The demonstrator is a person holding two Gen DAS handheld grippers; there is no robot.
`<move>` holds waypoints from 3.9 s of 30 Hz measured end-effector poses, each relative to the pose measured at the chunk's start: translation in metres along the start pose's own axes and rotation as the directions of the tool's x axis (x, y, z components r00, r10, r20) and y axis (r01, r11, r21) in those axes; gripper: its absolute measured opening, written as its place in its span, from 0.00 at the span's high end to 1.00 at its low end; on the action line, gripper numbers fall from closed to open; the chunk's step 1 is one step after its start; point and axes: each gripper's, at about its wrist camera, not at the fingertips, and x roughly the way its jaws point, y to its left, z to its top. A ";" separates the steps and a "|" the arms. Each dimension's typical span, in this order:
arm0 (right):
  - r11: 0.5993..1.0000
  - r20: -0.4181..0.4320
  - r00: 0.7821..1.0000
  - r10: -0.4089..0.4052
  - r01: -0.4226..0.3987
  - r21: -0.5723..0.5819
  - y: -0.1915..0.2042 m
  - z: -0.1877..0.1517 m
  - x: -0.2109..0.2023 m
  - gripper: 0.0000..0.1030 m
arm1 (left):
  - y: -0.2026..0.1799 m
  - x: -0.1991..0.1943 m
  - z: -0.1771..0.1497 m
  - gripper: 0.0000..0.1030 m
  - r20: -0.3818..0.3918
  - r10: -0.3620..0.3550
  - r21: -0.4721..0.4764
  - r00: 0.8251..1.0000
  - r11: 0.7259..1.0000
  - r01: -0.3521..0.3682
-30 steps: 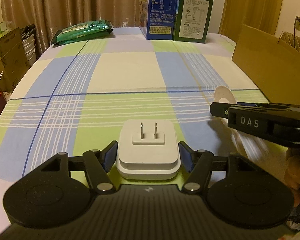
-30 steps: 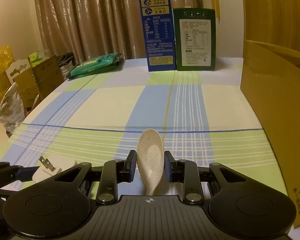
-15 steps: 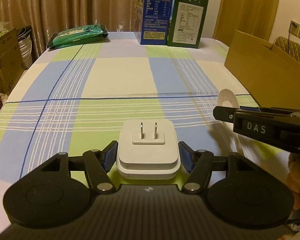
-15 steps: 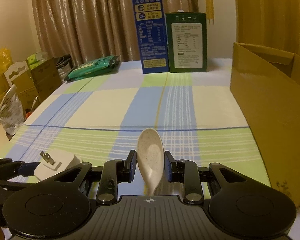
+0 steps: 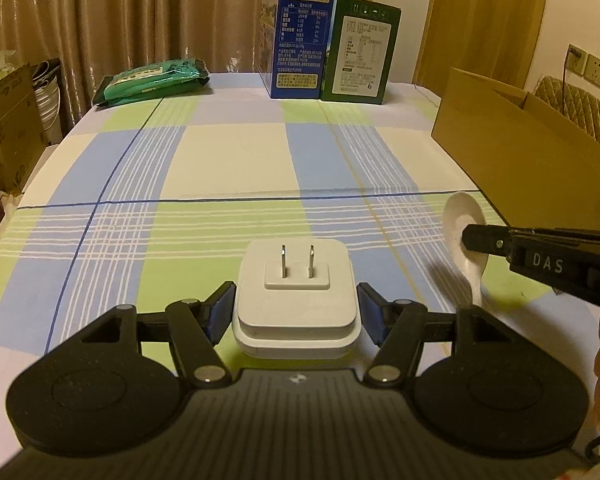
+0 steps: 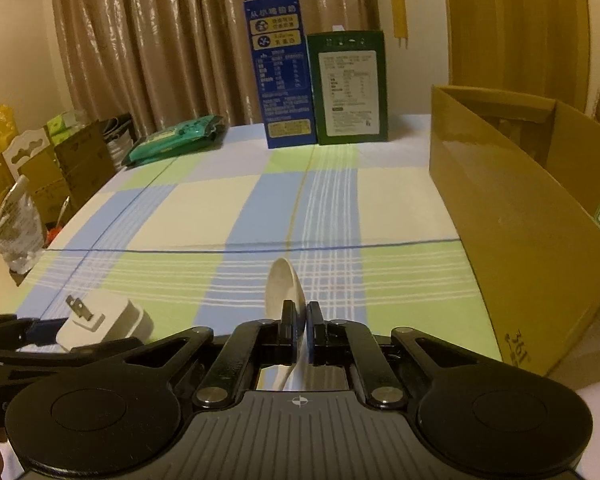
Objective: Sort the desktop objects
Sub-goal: 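Carry plug with left tool while right tool carries spoon toward cardboard box, then lower plug with left tool while right tool lowers spoon into cardboard box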
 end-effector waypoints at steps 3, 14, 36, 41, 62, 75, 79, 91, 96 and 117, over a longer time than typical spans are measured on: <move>1.000 0.000 1.000 0.002 -0.002 0.001 0.000 0.000 -0.002 0.99 | -0.001 -0.003 -0.003 0.42 -0.002 -0.006 -0.005 1.000 1.000 0.006; 1.000 0.024 1.000 0.015 -0.016 0.024 -0.001 0.005 -0.013 0.99 | -0.003 -0.004 -0.001 0.42 0.009 -0.016 -0.007 1.000 1.000 0.016; 0.996 0.135 0.991 -0.014 0.001 0.091 -0.032 0.041 -0.092 0.99 | -0.053 -0.055 0.030 0.42 0.087 -0.049 0.035 0.995 0.998 0.046; 0.994 0.159 0.987 -0.017 0.000 0.111 -0.039 0.043 -0.111 0.99 | -0.064 -0.070 0.035 0.42 0.096 -0.049 0.049 0.994 0.998 0.044; 0.976 0.220 0.967 -0.131 0.086 0.200 -0.112 0.054 -0.184 0.99 | -0.138 -0.096 0.046 0.42 0.104 -0.132 0.139 0.986 0.983 0.117; 0.957 0.214 0.952 -0.218 0.166 0.238 -0.156 0.049 -0.214 0.99 | -0.181 -0.101 0.055 0.42 0.103 -0.207 0.179 0.973 0.966 0.187; 0.953 0.209 0.948 -0.240 0.189 0.237 -0.166 0.045 -0.220 0.99 | -0.192 -0.102 0.058 0.42 0.102 -0.226 0.187 0.969 0.961 0.205; 0.944 0.191 0.942 -0.274 0.226 0.239 -0.189 0.040 -0.234 0.99 | -0.222 -0.099 0.061 0.42 0.085 -0.276 0.209 0.957 0.944 0.254; 0.943 0.175 0.944 -0.279 0.235 0.234 -0.194 0.038 -0.236 0.99 | -0.230 -0.100 0.062 0.42 0.081 -0.287 0.215 0.955 0.940 0.264; 0.959 0.162 0.951 -0.262 0.237 0.157 -0.191 0.050 -0.237 0.99 | -0.232 -0.115 0.068 0.42 0.095 -0.310 0.188 0.946 0.939 0.289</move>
